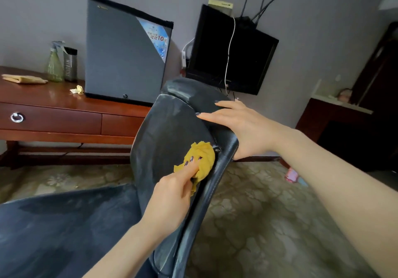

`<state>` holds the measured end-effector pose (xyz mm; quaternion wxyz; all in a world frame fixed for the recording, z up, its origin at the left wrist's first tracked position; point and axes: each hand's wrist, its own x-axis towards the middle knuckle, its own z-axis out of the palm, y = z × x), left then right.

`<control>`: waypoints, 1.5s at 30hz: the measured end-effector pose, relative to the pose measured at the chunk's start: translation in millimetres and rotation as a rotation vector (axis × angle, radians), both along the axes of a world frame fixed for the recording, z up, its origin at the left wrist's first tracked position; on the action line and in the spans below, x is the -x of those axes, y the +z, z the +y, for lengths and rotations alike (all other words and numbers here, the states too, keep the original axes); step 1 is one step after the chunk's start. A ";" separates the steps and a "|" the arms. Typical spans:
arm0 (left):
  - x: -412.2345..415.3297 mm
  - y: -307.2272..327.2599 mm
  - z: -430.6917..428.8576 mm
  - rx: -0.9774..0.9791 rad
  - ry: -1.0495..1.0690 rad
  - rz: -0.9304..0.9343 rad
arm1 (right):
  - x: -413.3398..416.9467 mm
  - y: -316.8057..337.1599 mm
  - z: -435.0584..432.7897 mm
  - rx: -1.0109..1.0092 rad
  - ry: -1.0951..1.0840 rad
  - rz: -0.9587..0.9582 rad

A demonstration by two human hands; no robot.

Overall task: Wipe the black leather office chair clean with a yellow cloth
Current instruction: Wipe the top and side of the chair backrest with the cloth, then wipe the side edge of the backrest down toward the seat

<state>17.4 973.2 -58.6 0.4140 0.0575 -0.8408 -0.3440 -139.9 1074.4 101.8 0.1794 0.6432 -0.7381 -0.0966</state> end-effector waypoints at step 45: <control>-107.0 -23.3 -47.7 -0.158 -0.283 -0.645 | -112.7 -128.0 -8.1 0.139 0.064 -0.001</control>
